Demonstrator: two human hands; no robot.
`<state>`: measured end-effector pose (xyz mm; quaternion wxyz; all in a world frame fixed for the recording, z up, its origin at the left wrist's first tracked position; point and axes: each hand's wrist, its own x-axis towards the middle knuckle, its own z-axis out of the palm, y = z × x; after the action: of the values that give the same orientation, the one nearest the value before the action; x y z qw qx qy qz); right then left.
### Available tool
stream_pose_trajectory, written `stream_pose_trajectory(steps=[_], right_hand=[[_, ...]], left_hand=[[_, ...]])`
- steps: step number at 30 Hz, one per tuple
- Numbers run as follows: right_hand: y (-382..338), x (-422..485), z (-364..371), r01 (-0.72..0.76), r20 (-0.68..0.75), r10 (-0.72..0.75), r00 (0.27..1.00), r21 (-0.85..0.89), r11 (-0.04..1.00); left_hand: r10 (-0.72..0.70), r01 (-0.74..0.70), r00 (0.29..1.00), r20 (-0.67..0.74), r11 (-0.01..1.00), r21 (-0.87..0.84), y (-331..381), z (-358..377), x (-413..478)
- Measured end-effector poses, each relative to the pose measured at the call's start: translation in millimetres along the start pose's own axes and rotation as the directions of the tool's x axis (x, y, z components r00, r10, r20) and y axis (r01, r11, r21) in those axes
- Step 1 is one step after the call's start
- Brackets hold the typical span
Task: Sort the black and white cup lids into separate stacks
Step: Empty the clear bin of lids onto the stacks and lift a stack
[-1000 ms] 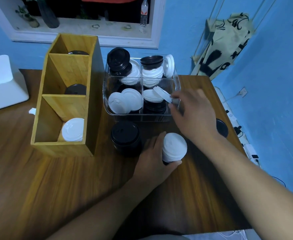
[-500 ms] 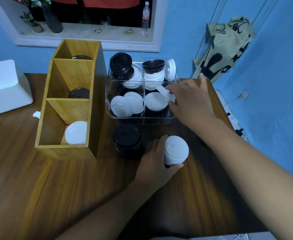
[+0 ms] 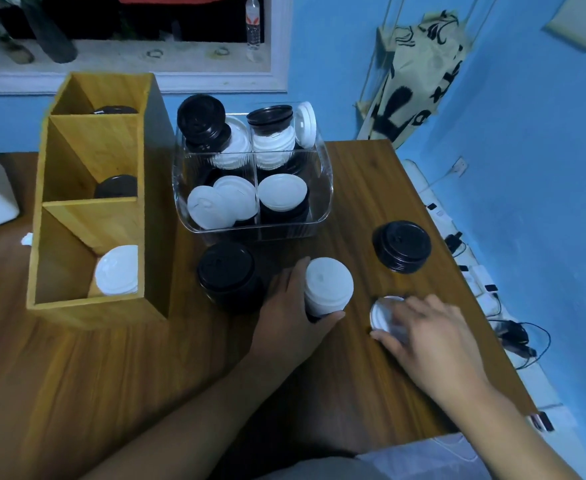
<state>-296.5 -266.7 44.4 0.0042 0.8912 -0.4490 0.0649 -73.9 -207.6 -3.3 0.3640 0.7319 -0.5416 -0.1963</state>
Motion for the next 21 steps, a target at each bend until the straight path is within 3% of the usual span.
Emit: stream_pose_trajectory(steps=[2, 5, 9, 15, 21], right_hand=[[4, 0, -5, 0.011, 0.025, -0.016, 1.0, 0.193, 0.981], [23, 5, -13, 0.063, 0.176, -0.155, 0.972, 0.437, 0.897], [38, 19, -10, -0.007, 0.436, -0.186, 0.88, 0.406, 0.914], [24, 10, 0, -0.037, 0.254, -0.019, 0.967, 0.212, 0.977], [30, -5, 3, 0.0, 0.34, -0.163, 0.926, 0.433, 0.902]], left_hand=[[-0.003, 0.003, 1.0, -0.005, 1.0, -0.009, 0, 0, -1], [-0.002, 0.002, 1.0, -0.009, 1.0, -0.008, -1, 0, -1], [-0.004, 0.005, 1.0, 0.011, 1.0, -0.015, -2, 1, 0], [0.007, -0.007, 1.0, 0.001, 1.0, -0.01, 1, -1, -1], [0.012, -0.012, 1.0, -0.006, 1.0, -0.01, 0, 0, -1]])
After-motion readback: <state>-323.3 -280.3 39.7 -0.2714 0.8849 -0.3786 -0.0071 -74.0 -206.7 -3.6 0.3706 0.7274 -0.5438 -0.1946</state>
